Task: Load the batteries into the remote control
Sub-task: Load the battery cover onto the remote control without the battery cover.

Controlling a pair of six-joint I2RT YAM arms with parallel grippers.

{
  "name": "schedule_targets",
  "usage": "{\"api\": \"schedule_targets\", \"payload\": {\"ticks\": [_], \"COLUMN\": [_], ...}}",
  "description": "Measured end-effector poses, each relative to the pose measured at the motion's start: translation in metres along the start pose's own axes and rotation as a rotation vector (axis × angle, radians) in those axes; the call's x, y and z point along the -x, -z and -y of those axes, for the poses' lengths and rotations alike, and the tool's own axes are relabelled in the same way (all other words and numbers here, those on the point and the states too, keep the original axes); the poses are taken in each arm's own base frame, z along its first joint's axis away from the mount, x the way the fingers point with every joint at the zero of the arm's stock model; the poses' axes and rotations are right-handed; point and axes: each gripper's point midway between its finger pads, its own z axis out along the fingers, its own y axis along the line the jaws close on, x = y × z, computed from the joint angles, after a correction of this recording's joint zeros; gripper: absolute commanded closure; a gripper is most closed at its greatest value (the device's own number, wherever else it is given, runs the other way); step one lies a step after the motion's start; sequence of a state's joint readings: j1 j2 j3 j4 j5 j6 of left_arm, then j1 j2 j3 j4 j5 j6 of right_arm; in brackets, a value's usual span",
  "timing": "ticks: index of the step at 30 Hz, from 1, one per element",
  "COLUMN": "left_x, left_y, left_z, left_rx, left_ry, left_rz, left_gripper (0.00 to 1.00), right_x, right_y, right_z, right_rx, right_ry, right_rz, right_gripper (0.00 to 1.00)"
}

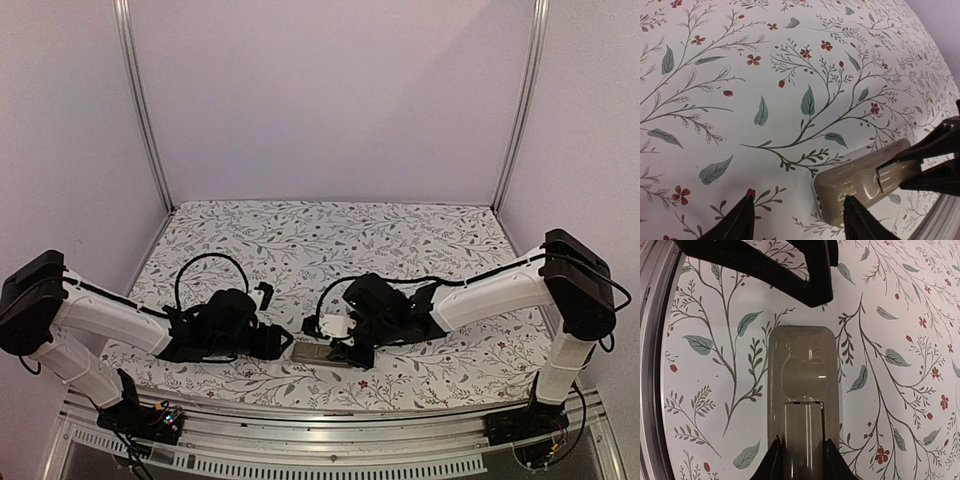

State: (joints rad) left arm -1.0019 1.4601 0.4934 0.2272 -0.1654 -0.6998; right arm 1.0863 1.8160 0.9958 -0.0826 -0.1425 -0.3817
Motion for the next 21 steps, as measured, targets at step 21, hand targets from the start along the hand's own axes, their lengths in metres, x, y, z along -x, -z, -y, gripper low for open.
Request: {"api": "schedule_targets", "payload": {"ticks": [21], "left_x": [0.0008], "left_y": [-0.0008], "left_z": [0.0045], "left_rx": [-0.007], "left_ry": [-0.013], "left_rz": [0.0], "left_gripper": [0.4], "right_x": [-0.0002], "right_y": [0.0001], "right_z": [0.0053], "right_rx": [-0.007], "right_ry": [-0.017], "right_rz": [-0.021], "right_gripper": [0.99]}}
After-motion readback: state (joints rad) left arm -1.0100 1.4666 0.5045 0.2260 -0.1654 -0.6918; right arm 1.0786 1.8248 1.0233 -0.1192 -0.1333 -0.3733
